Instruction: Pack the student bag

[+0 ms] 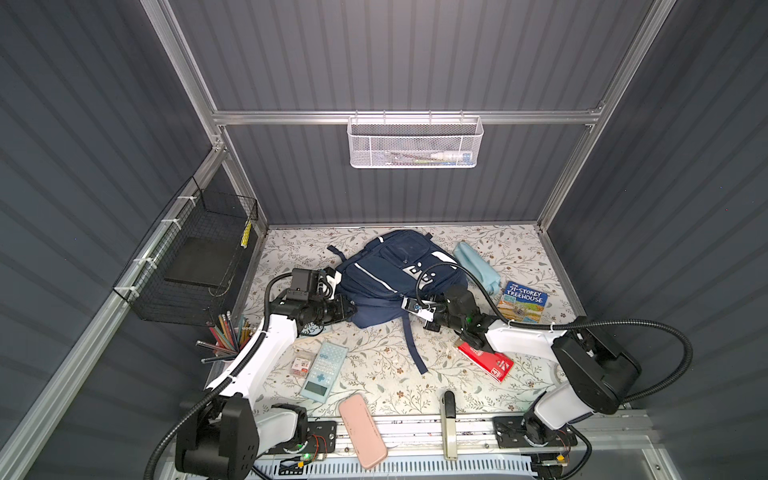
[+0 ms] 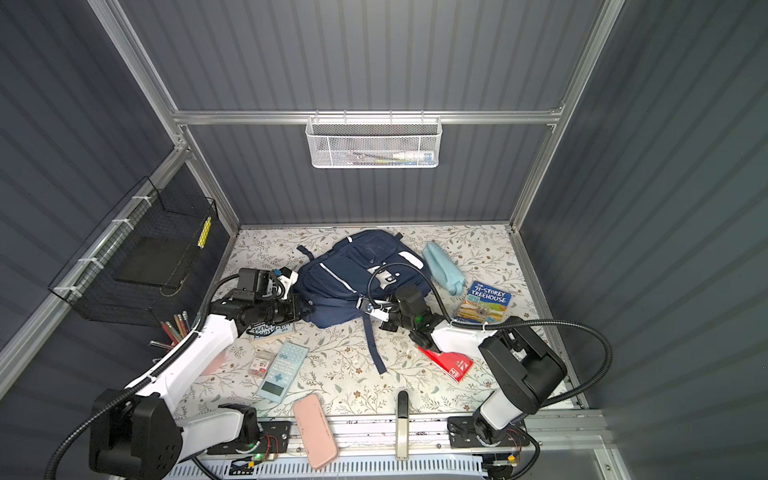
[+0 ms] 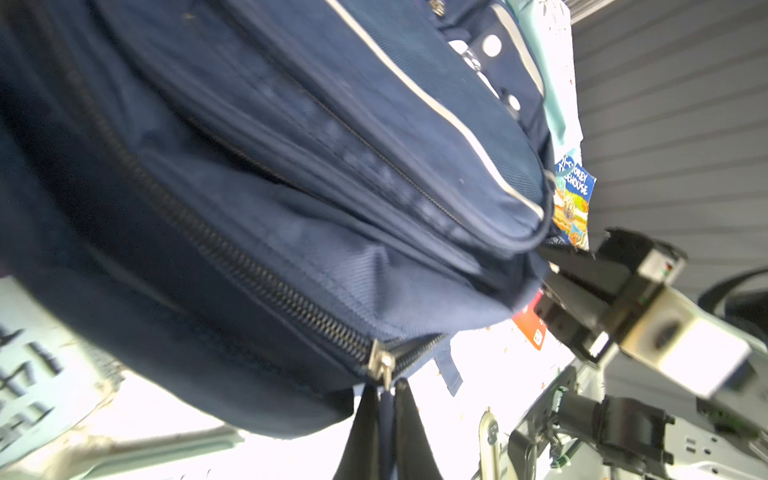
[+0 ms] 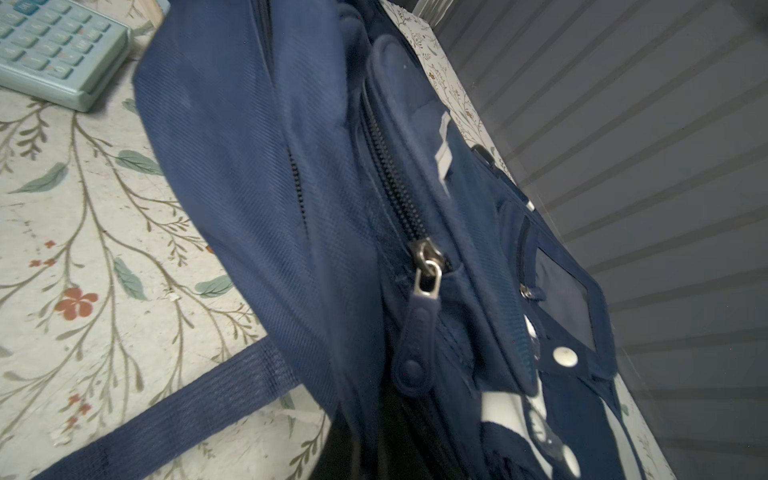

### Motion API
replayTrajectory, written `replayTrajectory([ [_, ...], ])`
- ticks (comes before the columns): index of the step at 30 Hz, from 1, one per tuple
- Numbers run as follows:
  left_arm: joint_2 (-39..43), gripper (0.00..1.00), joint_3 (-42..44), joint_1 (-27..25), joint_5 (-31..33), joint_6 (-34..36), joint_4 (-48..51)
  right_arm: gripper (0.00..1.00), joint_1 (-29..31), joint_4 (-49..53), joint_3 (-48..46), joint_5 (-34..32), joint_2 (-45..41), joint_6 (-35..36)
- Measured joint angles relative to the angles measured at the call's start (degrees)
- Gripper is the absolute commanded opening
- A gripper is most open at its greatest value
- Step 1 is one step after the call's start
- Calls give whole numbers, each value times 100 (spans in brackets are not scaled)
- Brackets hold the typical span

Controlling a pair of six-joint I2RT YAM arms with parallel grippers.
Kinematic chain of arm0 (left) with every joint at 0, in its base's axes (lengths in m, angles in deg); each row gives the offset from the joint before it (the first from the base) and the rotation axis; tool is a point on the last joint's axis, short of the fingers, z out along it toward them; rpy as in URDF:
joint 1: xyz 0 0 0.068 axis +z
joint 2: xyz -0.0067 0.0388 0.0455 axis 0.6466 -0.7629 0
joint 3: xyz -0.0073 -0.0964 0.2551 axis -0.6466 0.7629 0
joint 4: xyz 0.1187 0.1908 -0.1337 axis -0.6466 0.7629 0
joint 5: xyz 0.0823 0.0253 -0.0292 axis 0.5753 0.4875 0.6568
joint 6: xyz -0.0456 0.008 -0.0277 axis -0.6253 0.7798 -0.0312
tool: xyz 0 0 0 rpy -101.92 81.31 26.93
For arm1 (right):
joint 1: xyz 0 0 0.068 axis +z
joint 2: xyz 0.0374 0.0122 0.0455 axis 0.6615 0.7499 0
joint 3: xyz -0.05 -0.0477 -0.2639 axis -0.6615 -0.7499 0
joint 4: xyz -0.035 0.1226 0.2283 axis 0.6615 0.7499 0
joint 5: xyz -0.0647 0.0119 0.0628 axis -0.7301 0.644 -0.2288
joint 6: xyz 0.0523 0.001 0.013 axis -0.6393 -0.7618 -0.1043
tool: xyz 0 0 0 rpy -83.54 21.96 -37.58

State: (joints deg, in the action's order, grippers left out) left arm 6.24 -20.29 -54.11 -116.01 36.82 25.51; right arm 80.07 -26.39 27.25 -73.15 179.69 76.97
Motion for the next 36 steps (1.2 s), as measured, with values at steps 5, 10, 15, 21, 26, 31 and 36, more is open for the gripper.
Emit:
replayTrajectory([
  [5, 160, 0, -55, -944, 310, -212, 15, 63, -308, 267, 328, -315, 249, -85],
  [10, 79, 0, 74, -1488, 284, -658, -291, 68, -273, 592, 219, -356, -284, -199],
  [15, -603, 0, 72, -2315, 341, -1084, -942, 70, 339, 1014, -90, -273, -1316, -282],
  [21, -1047, 0, 48, -2693, 378, -1335, -1388, 67, 732, 1438, -212, -212, -1659, -450],
  [26, -1047, 0, -44, -2691, 424, -1360, -1453, 64, 748, 1563, -350, -522, -1353, -284],
  [31, -1047, 0, -42, -2691, 459, -1375, -1440, 39, 767, 1244, -417, -671, -1207, -125],
  [36, -1045, 0, -35, -2691, 509, -1467, -1491, 0, 748, 922, -409, -833, -988, -39],
])
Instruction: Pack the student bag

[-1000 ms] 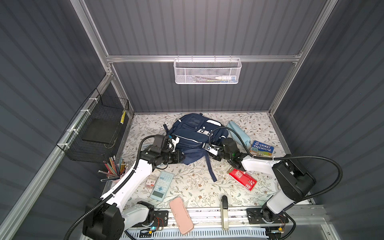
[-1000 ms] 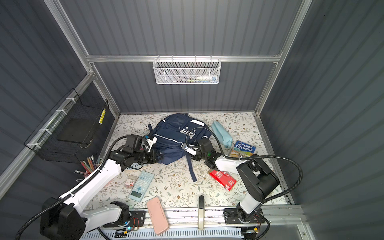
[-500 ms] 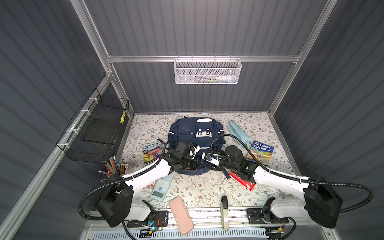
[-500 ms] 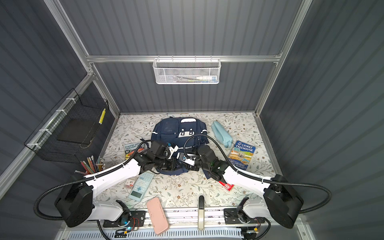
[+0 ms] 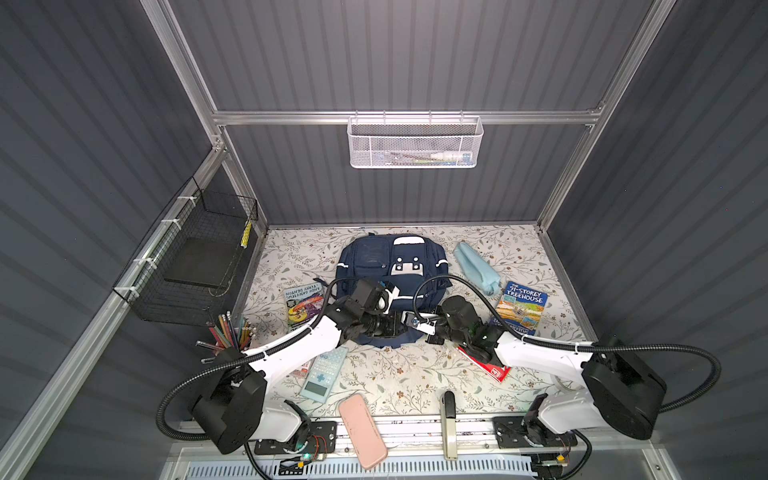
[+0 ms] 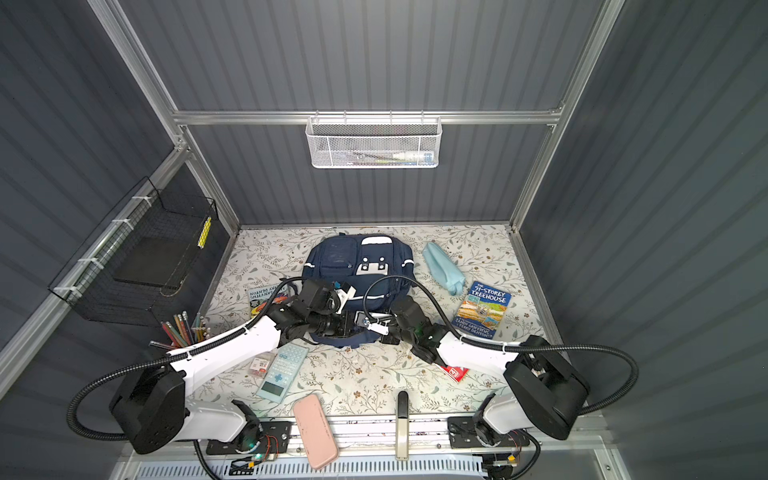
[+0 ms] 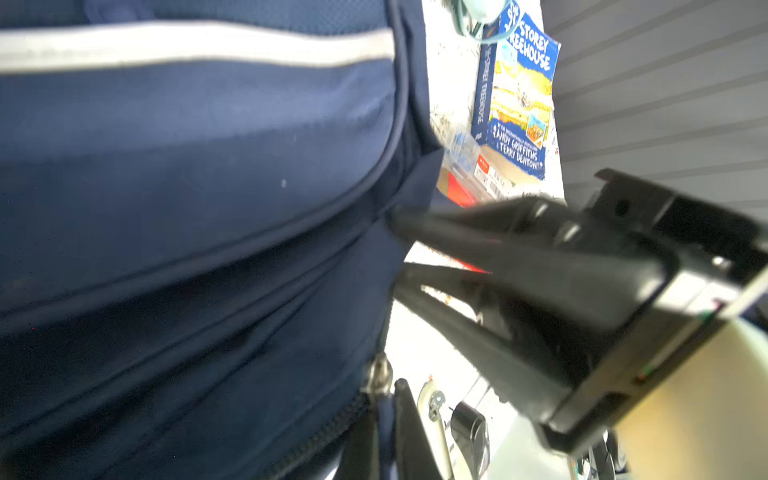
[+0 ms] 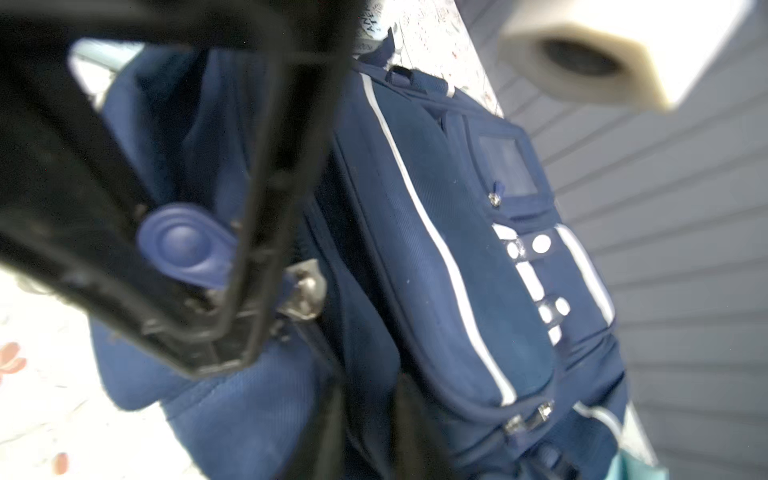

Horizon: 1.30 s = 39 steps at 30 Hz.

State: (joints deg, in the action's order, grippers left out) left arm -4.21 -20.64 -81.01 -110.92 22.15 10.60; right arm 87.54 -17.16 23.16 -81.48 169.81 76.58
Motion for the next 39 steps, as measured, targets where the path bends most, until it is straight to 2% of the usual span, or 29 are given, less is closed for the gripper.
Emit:
replayTrajectory([
  [6, 42, 0, 0, 118, 271, 79, 179, 0, -195, -164, -205, 352, -162, 155],
  [10, 168, 0, 103, 610, -66, 127, 203, 0, -527, -155, -306, 662, -411, 151],
  [15, 704, 0, 188, 1123, -15, 387, 662, 0, -662, -234, -306, 855, -433, 153],
  [20, 796, 0, 374, 2238, -590, 671, 861, 0, -802, -350, -308, 1025, -450, 175],
  [23, 796, 0, 494, 2531, -833, 804, 966, 0, -918, -315, -321, 1139, -457, 173],
  [24, 796, 0, 496, 2531, -870, 833, 973, 8, -927, -289, -321, 1156, -457, 170],
  [28, 944, 0, 527, 2511, -758, 874, 1062, 52, -951, -142, -295, 970, -463, 72],
  [29, 1005, 0, 542, 2446, -636, 868, 1091, 58, -935, -74, -286, 841, -463, 50],
  [32, 1097, 0, 546, 2057, -306, 763, 1082, 66, -678, 212, -173, 479, -494, -120],
  [39, 1056, 0, 546, 960, -175, 225, 782, 69, 282, 929, 437, 55, -837, -1069],
])
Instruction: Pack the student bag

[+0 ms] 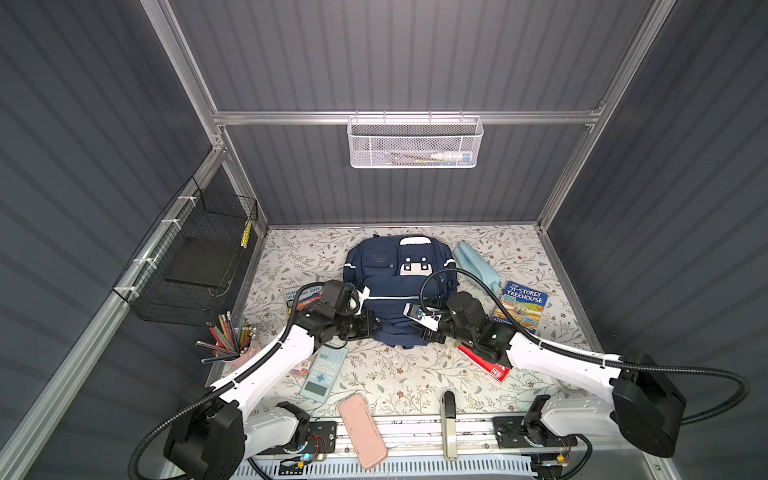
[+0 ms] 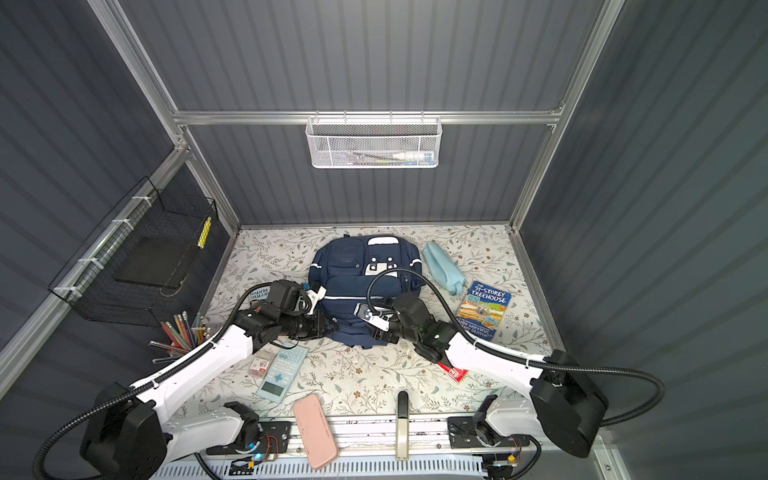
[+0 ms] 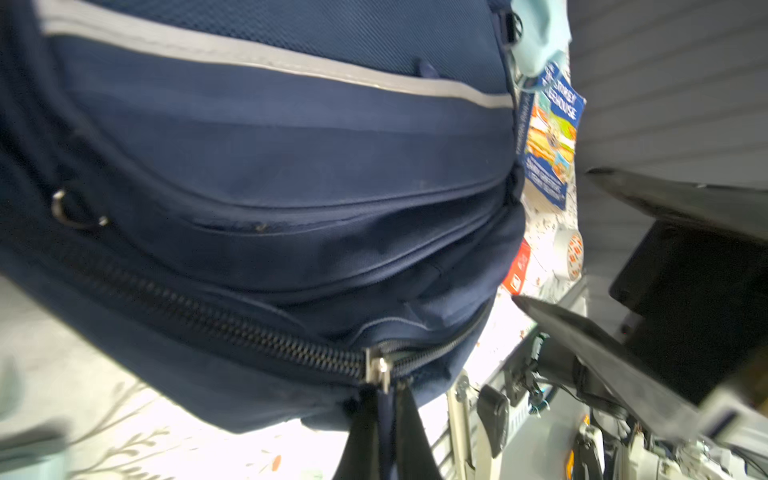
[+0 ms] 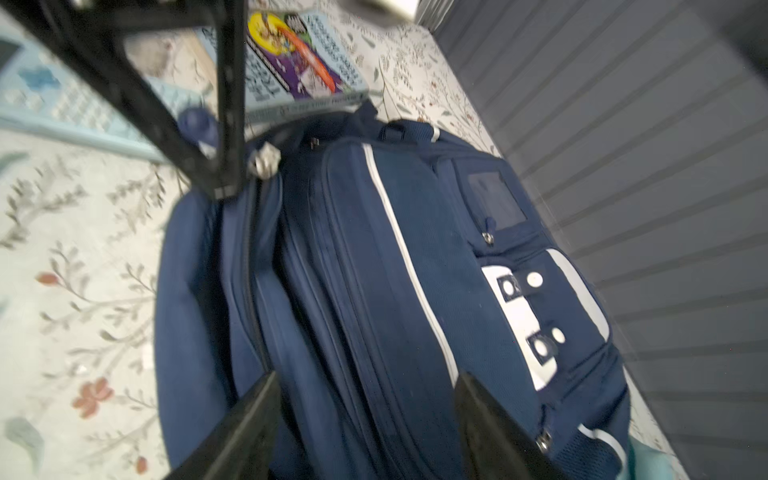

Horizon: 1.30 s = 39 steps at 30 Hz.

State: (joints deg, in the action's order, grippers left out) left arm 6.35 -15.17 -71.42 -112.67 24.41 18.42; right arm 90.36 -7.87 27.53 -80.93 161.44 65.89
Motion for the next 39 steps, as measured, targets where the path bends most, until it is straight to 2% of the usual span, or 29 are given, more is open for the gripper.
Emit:
replayTrajectory([
  [3, -105, 0, 0, -282, 74, -173, -149, 68, 291, 9, 24, -146, -20, -404],
  [7, -153, 0, 0, -463, 92, -372, -345, 60, 463, -11, 22, -354, 236, -791],
  [13, -151, 0, 0, -560, 107, -509, -481, 62, 605, -76, 122, -457, 678, -1121],
  [15, -151, 0, 0, -564, 107, -525, -479, 59, 669, -118, 192, -522, 824, -1126],
  [16, -151, 0, 0, -564, 107, -540, -476, 54, 693, -127, 227, -597, 909, -1106],
  [19, -151, 0, -2, -553, 146, -588, -363, 14, 730, -138, 323, -881, 1121, -1012],
  [20, -151, 0, -15, -544, 177, -592, -310, 6, 732, -114, 350, -931, 1163, -981],
  [22, -157, 0, -138, -549, 289, -564, -190, 0, 765, -63, 369, -997, 1226, -866],
  [24, -166, 0, -238, -511, 372, -496, -50, 0, 811, -66, 369, -1025, 1213, -811],
  [27, -201, 0, -247, -282, 238, -365, -50, 0, 813, -192, 247, -916, 1043, -684],
  [31, -330, 0, -234, 573, -485, -76, -42, 0, 817, -448, -138, -780, 623, -487],
  [35, -431, 0, -315, 1163, -636, 273, 236, 0, 815, -413, -232, -717, 422, -249],
  [39, -872, 0, -367, 1845, -1268, 393, 107, 0, 820, -367, -284, -693, 269, -74],
])
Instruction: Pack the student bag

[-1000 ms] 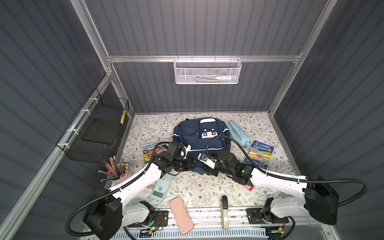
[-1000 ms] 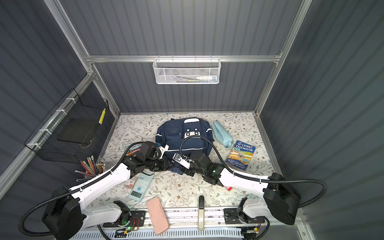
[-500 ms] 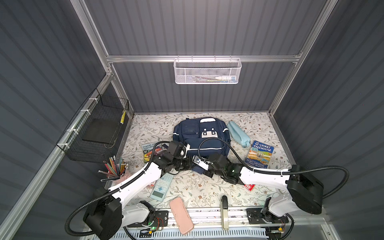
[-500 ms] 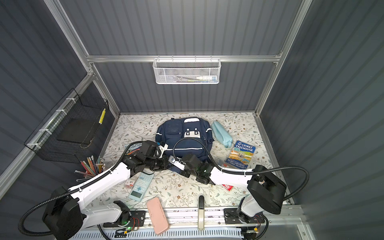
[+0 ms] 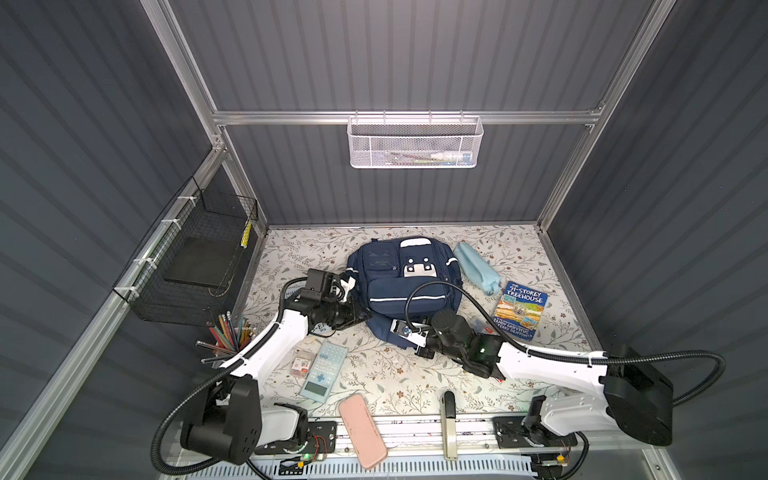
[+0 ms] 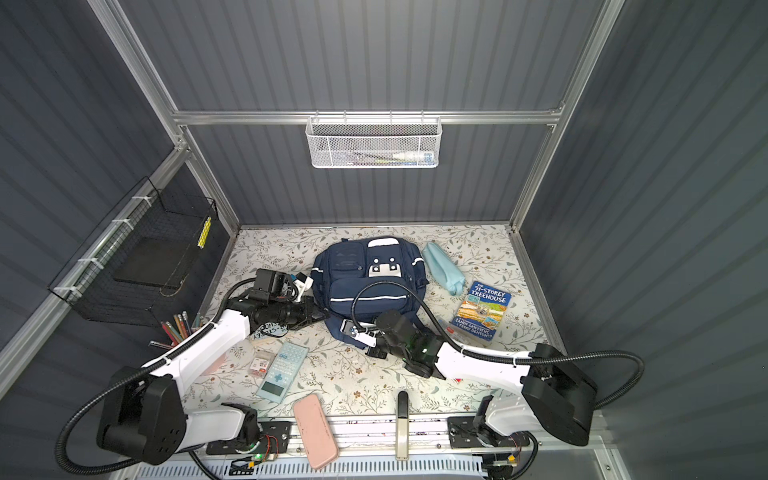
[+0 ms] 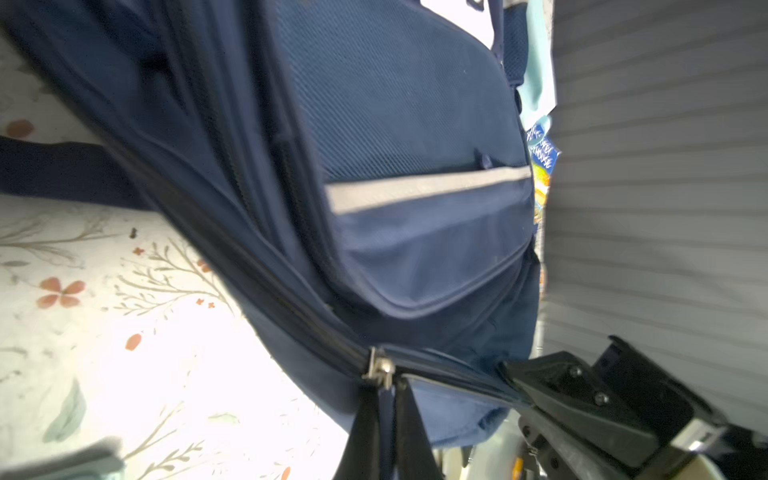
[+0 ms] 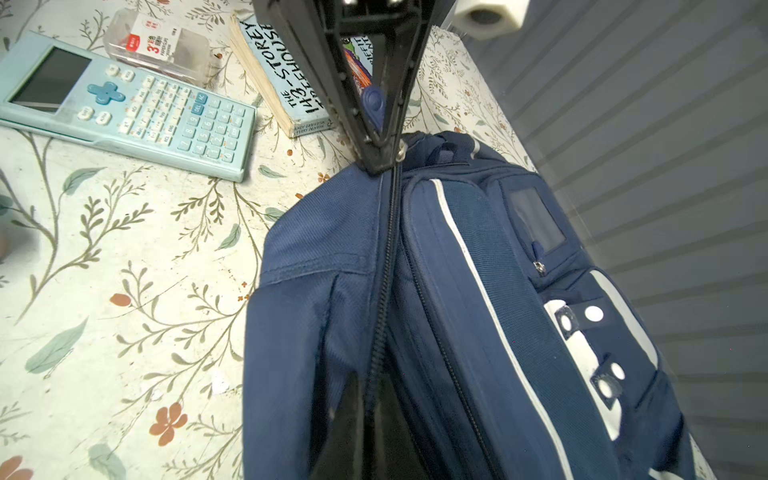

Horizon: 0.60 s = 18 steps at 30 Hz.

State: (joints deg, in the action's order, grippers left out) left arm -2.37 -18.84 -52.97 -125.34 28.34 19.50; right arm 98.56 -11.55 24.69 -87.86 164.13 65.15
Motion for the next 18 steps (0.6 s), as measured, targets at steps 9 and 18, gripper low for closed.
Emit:
replayTrajectory([
  [9, -315, 0, -363, 350, -581, 345, 334, 0, 0, 116, -387, -129, -743, 33],
  [18, 374, 0, 103, -286, 337, 181, 133, 2, -245, 199, -522, -205, -627, 219],
])
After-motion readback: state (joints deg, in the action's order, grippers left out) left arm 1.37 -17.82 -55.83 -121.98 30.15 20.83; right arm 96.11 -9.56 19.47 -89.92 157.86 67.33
